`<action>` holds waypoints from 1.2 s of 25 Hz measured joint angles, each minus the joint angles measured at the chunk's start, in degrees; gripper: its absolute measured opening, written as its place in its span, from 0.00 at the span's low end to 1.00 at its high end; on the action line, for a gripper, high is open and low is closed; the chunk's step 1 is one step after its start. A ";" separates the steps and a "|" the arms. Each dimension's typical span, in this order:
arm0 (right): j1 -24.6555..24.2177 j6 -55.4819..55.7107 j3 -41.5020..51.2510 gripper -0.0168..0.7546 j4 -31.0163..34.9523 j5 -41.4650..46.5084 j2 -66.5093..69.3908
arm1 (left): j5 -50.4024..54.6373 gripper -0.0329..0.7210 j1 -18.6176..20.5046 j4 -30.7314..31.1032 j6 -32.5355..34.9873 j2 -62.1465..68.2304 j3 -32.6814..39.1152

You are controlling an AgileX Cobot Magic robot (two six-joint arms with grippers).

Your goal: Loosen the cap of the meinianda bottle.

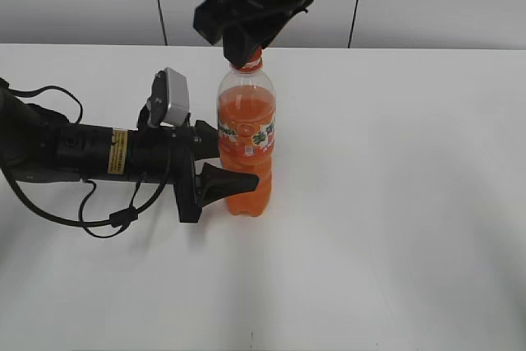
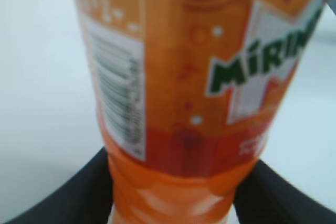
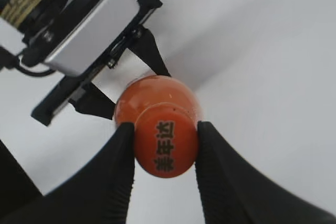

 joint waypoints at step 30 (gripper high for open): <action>0.00 -55.56 0.00 0.37 -0.45 0.05 -2.71 | 0.44 0.58 0.06 2.47 -0.27 -0.40 -0.07</action>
